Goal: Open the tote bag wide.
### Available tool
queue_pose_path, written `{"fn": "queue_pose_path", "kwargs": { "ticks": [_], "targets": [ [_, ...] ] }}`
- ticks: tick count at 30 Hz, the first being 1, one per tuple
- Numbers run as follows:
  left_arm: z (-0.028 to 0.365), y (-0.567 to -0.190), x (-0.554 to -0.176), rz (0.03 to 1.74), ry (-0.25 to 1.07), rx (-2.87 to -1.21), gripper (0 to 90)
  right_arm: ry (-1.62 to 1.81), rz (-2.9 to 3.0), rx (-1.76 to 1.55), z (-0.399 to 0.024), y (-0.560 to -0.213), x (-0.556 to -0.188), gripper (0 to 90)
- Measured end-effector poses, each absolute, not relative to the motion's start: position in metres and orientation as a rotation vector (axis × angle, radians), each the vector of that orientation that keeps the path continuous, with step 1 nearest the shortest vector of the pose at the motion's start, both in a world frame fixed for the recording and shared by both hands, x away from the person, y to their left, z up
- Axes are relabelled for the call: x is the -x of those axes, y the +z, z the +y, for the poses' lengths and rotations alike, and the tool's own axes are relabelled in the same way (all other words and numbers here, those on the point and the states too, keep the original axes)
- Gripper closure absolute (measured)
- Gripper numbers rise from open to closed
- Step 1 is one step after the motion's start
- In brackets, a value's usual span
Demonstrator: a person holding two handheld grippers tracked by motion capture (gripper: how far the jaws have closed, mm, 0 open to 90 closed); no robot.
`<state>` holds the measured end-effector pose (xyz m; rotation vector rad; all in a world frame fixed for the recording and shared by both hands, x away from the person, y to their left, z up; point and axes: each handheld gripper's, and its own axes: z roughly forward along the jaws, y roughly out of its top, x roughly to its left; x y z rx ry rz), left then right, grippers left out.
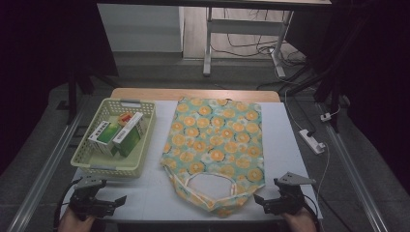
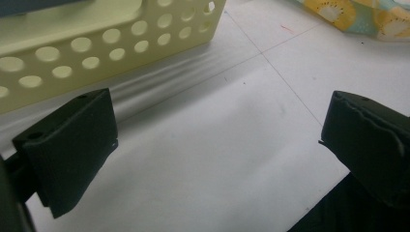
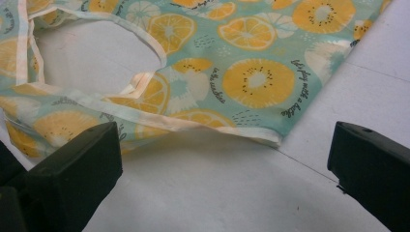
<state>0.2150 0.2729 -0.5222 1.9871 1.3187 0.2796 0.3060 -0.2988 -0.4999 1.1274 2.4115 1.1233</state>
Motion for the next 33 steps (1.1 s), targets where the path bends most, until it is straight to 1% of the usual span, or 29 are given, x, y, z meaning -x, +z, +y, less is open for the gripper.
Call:
{"fn": "queue_pose_path", "kwargs": {
  "ticks": [18, 33],
  "targets": [
    [0.2732, -0.5222, -0.215, 1.319, 0.278, -1.985, 0.0, 1.132, 2.402, -1.144, -0.2997, -0.4995, -0.3067, 0.0],
    [0.2736, -0.5223, -0.2151, 1.323, 0.278, -1.98, 0.0, 1.145, 2.399, -1.074, -0.2932, -0.4941, -0.3048, 0.0]
  ]
}}
